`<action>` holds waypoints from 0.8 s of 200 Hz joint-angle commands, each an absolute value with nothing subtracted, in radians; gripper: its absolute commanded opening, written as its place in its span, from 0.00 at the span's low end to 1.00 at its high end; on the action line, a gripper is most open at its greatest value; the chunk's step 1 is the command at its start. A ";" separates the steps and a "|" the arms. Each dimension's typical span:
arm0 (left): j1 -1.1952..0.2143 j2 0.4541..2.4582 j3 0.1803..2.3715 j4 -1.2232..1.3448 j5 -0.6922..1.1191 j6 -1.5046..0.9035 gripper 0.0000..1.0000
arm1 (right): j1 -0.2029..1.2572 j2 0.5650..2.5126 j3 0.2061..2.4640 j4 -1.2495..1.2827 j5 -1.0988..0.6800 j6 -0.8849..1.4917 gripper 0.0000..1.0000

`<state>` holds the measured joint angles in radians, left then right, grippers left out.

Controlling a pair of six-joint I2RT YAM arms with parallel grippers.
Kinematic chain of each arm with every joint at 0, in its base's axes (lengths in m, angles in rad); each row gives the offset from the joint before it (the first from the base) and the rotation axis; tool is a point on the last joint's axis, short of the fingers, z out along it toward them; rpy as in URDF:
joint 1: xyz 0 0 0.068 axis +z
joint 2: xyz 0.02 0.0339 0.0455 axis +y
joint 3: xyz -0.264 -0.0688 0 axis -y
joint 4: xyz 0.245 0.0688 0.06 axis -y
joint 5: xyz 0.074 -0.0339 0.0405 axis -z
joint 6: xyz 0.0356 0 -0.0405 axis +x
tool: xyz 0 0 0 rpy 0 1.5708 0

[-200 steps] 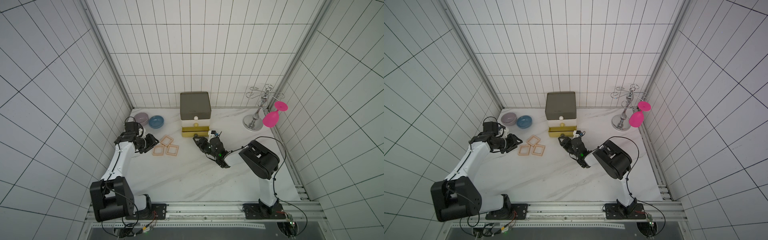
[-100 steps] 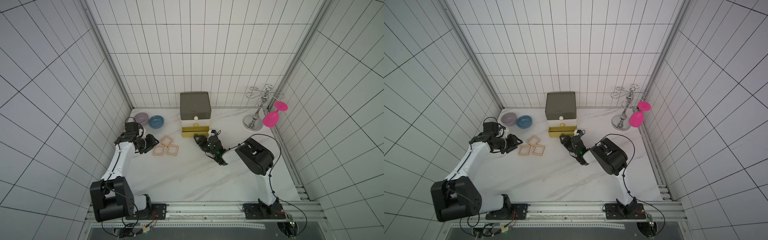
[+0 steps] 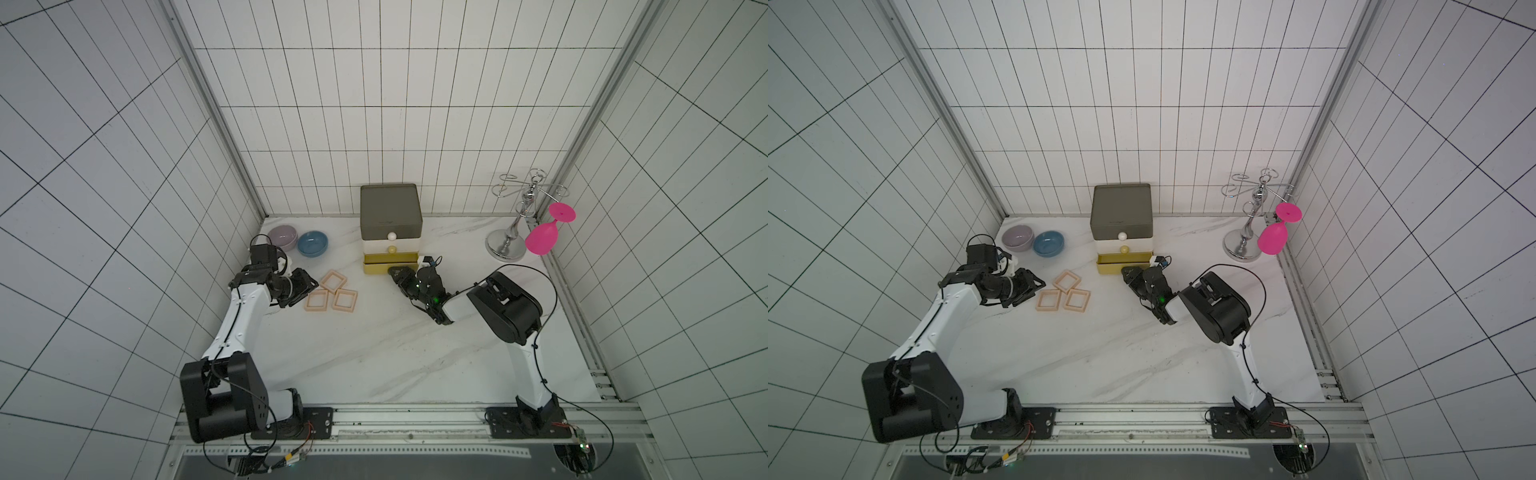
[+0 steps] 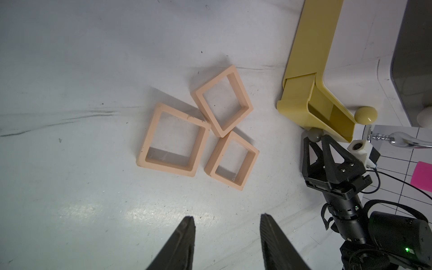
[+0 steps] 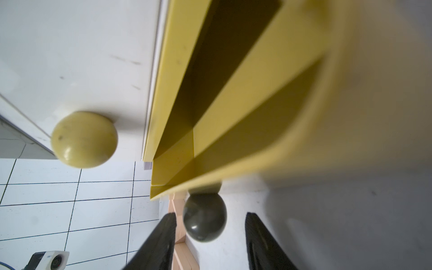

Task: Place the brooch boxes into the drawer by color
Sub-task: Open the drawer in the storage box.

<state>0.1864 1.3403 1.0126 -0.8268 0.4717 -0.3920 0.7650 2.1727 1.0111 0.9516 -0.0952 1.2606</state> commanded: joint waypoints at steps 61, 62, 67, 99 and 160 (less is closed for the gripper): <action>0.190 1.355 1.017 -0.807 0.488 -0.373 0.49 | 0.770 2.215 1.106 0.914 -0.112 1.246 0.50; 0.190 1.355 1.017 -0.807 0.489 -0.373 0.49 | 0.770 2.215 1.106 0.914 -0.112 1.246 0.50; 0.190 1.356 1.017 -0.807 0.488 -0.372 0.49 | 0.770 2.216 1.106 0.914 -0.111 1.246 0.50; 0.190 1.356 1.017 -0.807 0.488 -0.371 0.49 | 0.770 2.221 1.111 0.911 -0.109 1.246 0.46; 0.190 1.355 1.012 -0.807 0.485 -0.368 0.49 | 0.772 2.215 1.094 0.916 -0.106 1.245 0.29</action>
